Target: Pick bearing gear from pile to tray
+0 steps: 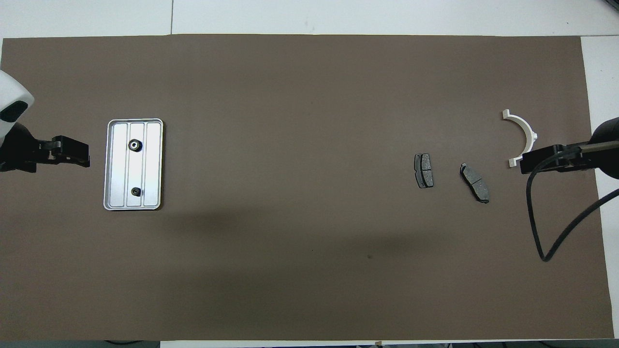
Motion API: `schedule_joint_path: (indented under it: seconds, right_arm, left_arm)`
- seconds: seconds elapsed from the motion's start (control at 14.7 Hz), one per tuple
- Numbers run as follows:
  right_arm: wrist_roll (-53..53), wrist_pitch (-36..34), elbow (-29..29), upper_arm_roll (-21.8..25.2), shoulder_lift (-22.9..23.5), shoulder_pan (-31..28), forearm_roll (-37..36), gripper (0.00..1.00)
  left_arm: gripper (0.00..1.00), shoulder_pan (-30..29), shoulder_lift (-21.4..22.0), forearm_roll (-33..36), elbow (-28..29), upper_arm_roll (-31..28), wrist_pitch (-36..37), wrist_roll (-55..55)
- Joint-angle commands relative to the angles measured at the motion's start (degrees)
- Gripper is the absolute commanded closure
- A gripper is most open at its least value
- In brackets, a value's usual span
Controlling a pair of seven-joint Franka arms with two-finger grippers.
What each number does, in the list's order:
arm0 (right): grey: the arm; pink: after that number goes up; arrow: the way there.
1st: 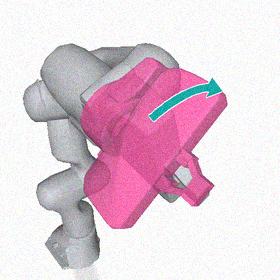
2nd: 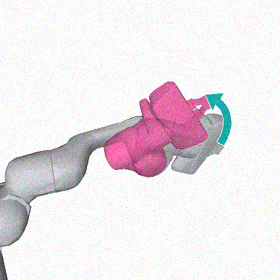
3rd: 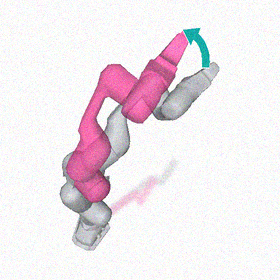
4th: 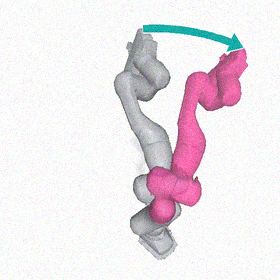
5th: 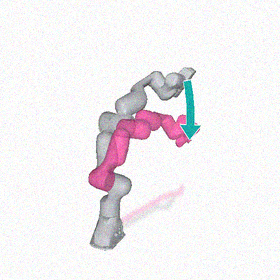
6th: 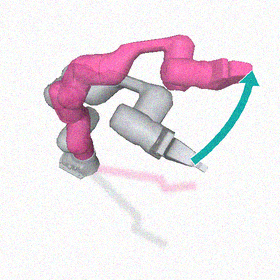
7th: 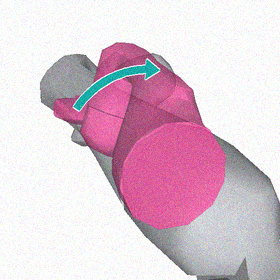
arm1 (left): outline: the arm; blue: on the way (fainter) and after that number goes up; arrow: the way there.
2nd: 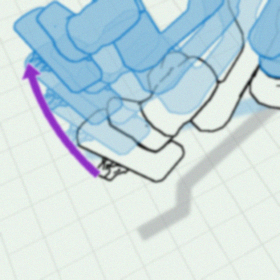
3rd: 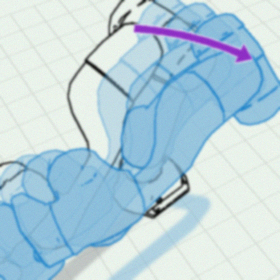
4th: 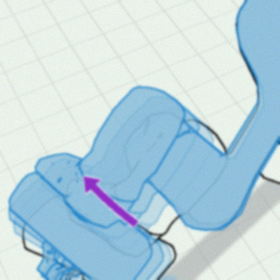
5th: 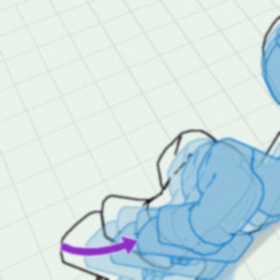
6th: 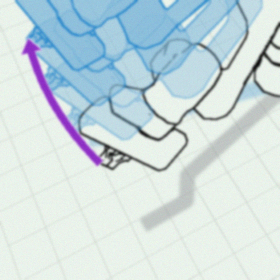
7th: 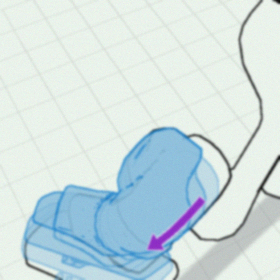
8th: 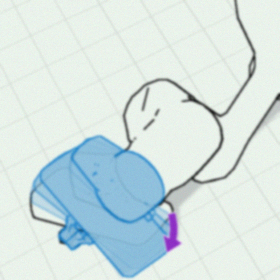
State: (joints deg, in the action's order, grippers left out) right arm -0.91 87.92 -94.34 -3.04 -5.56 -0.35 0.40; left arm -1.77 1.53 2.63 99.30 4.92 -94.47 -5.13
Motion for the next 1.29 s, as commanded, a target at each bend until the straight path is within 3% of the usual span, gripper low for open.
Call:
schedule_joint_path:
  seconds: [0.0, 0.54, 1.22]
  right_arm:
    - [-0.41, 1.03, -0.85, -0.21, -0.94, -0.35, 0.65, 0.00]
    - [-0.41, 1.21, -0.85, -0.21, -0.95, -0.44, 0.65, 0.00]
    - [-0.40, 1.21, -0.85, -0.30, -0.95, -0.35, 0.65, 0.00]
  left_arm:
    - [0.00, 1.50, 1.11, -0.61, 1.68, -1.05, -0.98, 0.03]
    - [0.00, 2.38, 1.37, -3.86, -3.50, -1.14, 3.15, -0.14]
    - [0.00, 3.61, 1.64, -3.86, -2.89, -1.05, 2.01, -0.58]
